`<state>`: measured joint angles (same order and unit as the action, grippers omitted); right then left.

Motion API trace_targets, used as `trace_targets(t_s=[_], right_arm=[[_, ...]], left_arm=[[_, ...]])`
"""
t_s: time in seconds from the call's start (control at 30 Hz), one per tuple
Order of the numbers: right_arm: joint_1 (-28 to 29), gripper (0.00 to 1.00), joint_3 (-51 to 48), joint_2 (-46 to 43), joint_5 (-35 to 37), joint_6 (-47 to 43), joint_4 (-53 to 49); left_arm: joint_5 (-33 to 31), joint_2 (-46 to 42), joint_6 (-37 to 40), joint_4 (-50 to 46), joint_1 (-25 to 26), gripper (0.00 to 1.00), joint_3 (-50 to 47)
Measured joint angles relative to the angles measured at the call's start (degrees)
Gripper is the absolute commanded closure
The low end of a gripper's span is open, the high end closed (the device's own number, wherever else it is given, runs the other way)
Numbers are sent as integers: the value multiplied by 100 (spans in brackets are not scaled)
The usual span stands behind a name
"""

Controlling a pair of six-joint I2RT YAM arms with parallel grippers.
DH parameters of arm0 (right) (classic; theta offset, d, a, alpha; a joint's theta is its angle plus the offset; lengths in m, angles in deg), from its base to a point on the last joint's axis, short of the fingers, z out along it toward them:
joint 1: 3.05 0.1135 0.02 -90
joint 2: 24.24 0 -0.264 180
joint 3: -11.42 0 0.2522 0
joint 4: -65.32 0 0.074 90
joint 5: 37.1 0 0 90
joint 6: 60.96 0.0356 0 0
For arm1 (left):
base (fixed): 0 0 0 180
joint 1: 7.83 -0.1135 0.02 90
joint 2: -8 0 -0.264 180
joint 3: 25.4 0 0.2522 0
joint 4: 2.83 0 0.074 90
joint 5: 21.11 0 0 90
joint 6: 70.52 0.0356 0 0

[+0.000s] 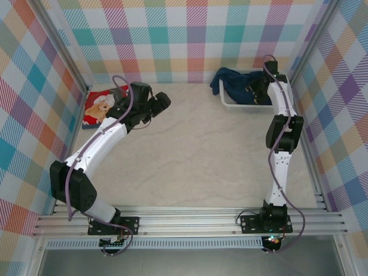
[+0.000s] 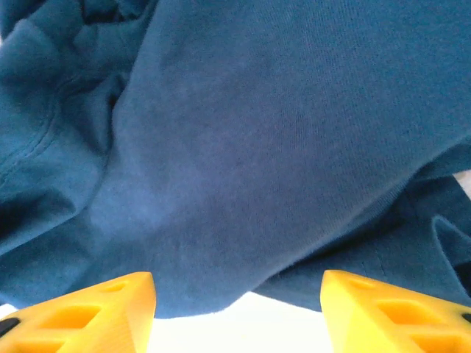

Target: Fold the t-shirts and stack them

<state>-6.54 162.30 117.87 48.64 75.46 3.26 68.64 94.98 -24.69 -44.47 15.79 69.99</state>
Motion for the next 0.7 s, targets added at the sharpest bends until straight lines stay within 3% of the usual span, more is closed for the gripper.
trace_targets(t_s=[0.13,0.27,0.43,0.63,0.7], right_arm=[[-33,43,382,363,-138,149,-24],[-79,56,732,721,-304,289,-4],[-105,100,841,940,-498,372,229],[-61,100,835,654,-470,164,581],[-81,100,317,140,-570,297,933]], left_arm=[[-87,-358,2,-55,0,14,-50],[-203,-774,0,-59,0,14,-297],[-345,-1075,0,-105,0,15,-579],[-498,-1303,7,-341,0,16,-616],[-540,-1410,24,-396,0,16,-616]])
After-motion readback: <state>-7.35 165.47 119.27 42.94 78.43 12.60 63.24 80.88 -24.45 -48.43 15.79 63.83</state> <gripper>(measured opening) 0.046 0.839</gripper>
